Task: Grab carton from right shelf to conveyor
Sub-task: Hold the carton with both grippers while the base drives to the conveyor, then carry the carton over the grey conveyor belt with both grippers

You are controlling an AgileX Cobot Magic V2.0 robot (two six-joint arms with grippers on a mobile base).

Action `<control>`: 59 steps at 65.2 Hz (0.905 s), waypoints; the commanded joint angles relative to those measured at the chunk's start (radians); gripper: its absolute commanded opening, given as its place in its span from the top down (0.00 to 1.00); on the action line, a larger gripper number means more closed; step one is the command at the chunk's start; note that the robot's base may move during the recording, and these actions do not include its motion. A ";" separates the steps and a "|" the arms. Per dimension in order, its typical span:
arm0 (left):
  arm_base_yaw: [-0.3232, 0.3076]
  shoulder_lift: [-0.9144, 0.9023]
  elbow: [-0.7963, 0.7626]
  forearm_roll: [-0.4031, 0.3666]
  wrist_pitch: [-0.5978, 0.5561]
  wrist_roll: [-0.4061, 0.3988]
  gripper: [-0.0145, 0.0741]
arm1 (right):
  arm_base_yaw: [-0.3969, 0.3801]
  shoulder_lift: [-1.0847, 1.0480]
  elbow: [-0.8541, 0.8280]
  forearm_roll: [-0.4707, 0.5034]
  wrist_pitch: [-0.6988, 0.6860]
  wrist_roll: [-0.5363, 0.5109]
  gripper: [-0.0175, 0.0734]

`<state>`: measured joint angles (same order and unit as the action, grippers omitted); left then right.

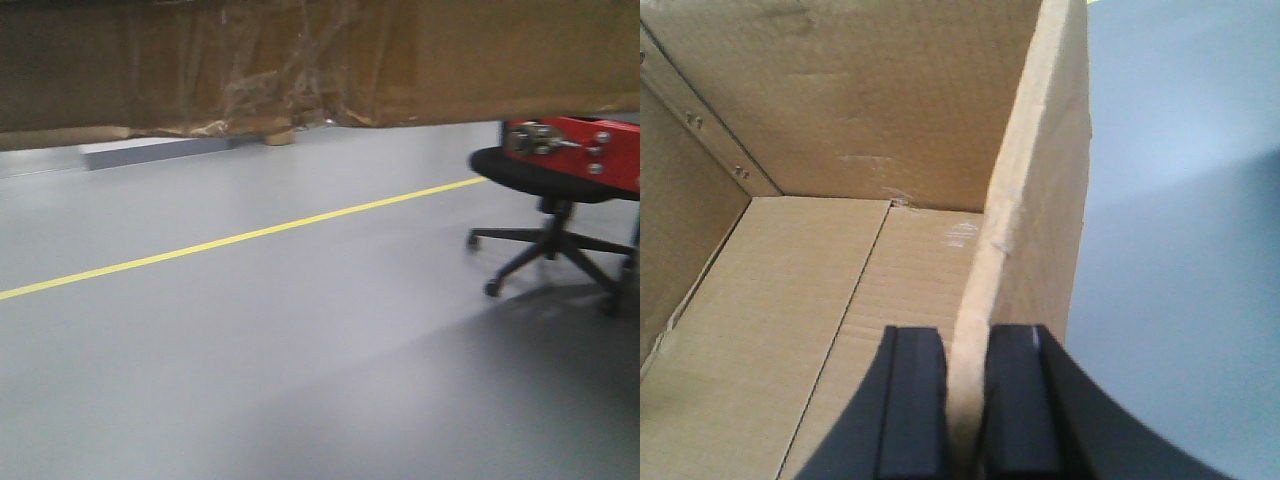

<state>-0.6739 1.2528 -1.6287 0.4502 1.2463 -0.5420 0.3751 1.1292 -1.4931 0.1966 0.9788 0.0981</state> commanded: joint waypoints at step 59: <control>-0.009 -0.011 -0.001 -0.010 -0.025 0.007 0.85 | -0.002 -0.012 -0.006 0.015 -0.074 -0.014 0.88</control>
<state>-0.6739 1.2528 -1.6287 0.4522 1.2463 -0.5420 0.3751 1.1292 -1.4931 0.1966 0.9788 0.0981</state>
